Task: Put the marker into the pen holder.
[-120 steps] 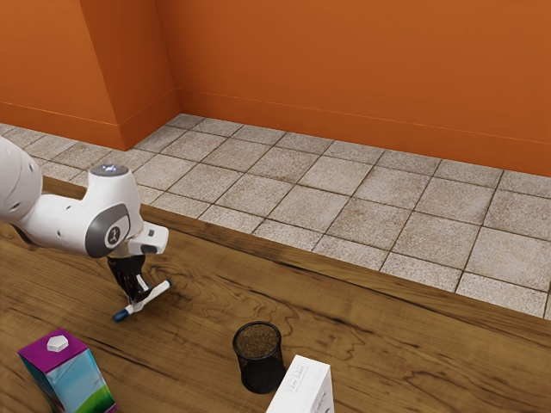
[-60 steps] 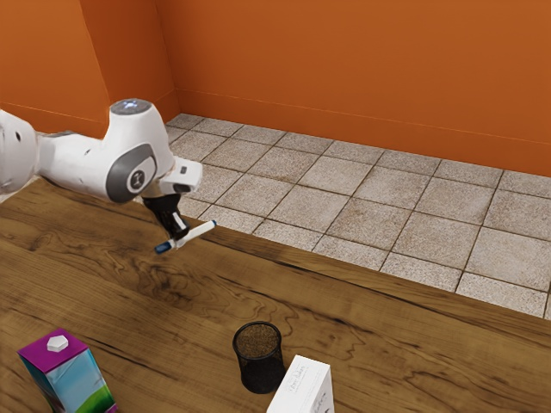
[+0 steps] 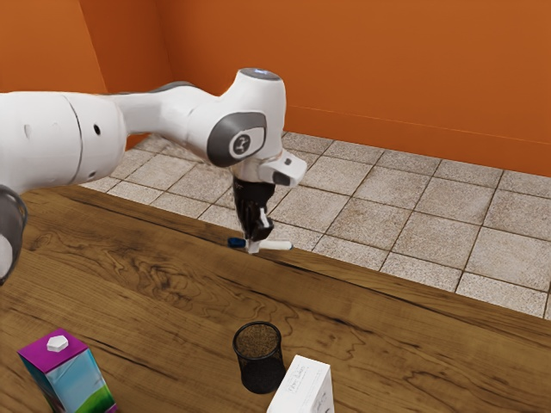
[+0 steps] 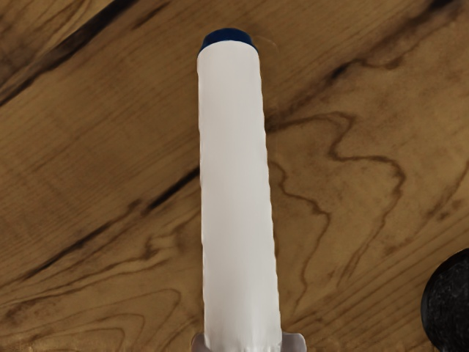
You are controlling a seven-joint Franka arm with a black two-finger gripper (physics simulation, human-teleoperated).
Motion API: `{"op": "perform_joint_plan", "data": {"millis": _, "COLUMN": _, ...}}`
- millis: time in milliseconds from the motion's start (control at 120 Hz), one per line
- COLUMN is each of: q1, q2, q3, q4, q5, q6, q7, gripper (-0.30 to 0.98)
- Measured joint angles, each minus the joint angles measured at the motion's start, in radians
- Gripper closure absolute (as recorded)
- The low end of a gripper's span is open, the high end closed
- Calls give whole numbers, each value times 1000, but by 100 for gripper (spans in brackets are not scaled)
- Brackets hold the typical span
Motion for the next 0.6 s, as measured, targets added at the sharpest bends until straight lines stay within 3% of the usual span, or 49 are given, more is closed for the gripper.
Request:
{"op": "perform_joint_plan", "data": {"millis": 133, "q1": -30, "q2": 59, "q3": -37, "q4": 118, "q5": 4, "q6": -206, "q7": -46, "gripper": 77}}
{"op": "perform_joint_plan", "data": {"millis": 317, "q1": -46, "q2": 73, "q3": -45, "q4": 162, "q5": 10, "q6": -436, "q7": -112, "gripper": 76}}
{"op": "perform_joint_plan", "data": {"millis": 600, "q1": -99, "q2": 74, "q3": -80, "q4": 204, "q5": 6, "q6": -613, "q7": -188, "gripper": 75}}
